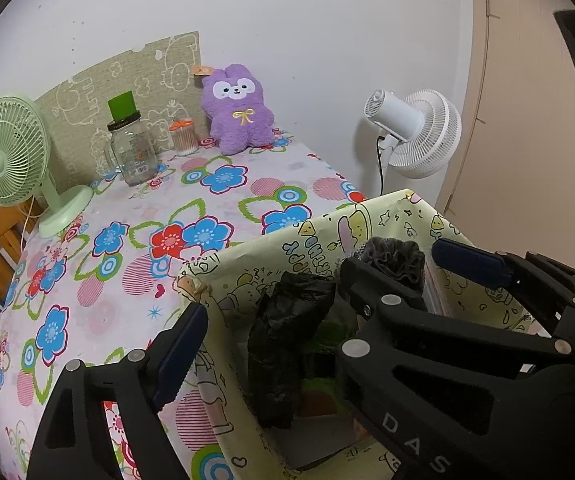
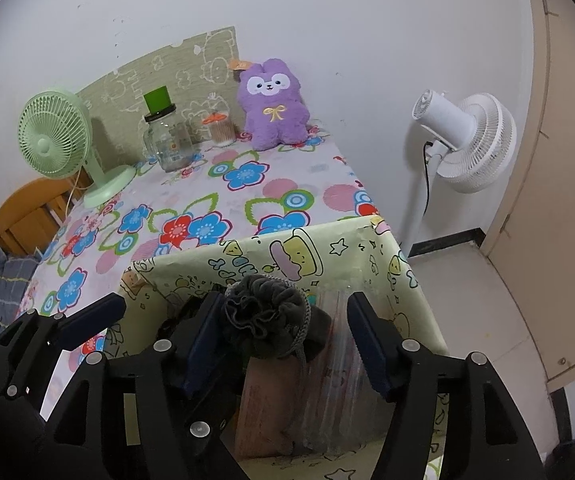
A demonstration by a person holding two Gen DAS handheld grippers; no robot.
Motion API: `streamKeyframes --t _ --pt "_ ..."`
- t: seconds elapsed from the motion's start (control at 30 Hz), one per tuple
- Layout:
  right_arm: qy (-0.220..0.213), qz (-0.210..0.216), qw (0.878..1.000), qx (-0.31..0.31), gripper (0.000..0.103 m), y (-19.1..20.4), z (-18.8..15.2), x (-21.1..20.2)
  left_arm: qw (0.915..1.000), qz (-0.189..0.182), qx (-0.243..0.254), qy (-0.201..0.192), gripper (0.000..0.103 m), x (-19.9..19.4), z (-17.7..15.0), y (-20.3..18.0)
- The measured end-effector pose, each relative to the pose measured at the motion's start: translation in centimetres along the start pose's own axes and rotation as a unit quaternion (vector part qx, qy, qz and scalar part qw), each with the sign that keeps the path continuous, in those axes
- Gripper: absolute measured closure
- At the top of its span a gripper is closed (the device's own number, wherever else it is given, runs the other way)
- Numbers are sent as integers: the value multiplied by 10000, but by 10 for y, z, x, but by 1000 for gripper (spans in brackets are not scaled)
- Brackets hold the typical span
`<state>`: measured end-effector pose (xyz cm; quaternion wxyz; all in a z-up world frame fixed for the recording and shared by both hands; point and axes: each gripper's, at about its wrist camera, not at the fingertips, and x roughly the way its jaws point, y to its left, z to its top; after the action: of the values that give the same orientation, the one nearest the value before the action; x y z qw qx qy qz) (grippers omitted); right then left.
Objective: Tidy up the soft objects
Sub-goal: 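Lower both black items into the box and open both tools, then withdraw both tools up and back from the box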
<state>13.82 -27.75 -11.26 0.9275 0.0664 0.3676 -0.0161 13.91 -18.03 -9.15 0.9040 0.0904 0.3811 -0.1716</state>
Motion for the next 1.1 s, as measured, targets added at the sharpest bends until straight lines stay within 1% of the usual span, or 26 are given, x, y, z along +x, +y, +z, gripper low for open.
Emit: streamKeyframes --t 0.07,0.2,0.53,0.77,1.1 --pt "-64 -35 10000 31 33 -1 -1 -4 10000 16 12 -34 13 -2 0 -2" --pt "-157 -52 9998 63 26 -3 -2 -13 10000 21 35 -91 11 -9 -1 -4" --pt "-331 -151 9993 68 19 0 -7 -36 9996 88 111 -235 9 -30 -5 -7" --pt "-460 -181 9988 28 18 9 -12 -52 9994 83 97 -324 8 -46 -11 -4" --pt "-605 -140 9980 -65 18 27 -19 -72 9988 195 16 -454 7 -68 -21 7"
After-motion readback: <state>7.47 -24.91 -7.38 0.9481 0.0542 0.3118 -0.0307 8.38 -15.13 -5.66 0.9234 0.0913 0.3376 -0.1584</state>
